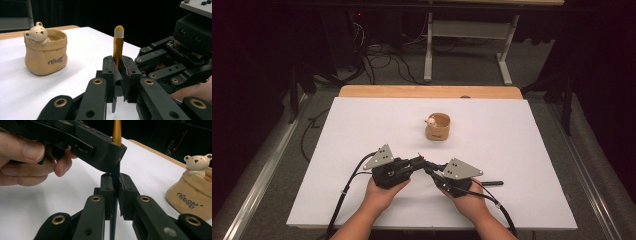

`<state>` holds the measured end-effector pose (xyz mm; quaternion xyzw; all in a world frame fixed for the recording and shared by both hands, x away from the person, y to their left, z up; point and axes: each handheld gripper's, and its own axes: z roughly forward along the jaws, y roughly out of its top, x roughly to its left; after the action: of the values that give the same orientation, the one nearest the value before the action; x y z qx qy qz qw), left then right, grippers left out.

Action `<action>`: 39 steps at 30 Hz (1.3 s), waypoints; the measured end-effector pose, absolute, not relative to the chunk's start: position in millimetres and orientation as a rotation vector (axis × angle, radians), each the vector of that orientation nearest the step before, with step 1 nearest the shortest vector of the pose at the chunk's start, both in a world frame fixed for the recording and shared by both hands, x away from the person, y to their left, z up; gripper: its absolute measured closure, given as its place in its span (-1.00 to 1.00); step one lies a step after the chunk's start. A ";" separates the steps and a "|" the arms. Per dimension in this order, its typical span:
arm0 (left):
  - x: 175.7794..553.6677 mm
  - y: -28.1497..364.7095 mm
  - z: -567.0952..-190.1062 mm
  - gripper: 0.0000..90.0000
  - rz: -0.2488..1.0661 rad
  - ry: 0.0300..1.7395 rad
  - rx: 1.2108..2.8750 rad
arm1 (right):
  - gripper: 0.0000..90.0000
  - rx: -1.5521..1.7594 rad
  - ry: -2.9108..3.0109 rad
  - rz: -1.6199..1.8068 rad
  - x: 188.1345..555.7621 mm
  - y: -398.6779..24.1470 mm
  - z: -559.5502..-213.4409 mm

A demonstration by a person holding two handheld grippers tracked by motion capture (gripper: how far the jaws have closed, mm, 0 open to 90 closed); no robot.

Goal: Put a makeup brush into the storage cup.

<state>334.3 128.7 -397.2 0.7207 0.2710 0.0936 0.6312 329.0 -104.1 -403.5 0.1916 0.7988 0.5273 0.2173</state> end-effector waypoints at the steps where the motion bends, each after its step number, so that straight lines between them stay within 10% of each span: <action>1: 334.2 129.0 -397.0 0.78 0.215 0.621 1.648 | 0.89 0.527 2.210 1.460 329.2 -104.3 -403.3; 23: 333.3 132.5 -394.1 0.51 0.241 0.614 1.639 | 0.89 0.549 2.198 1.466 330.8 -107.9 -401.0; 39: 336.4 136.5 -396.6 -0.03 0.276 0.640 1.658 | 0.89 0.584 2.160 1.470 335.2 -118.0 -396.5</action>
<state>336.4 136.5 -396.6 0.7218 0.2786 0.1199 0.6221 335.2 -118.0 -396.5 0.2123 0.7851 0.5343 0.2302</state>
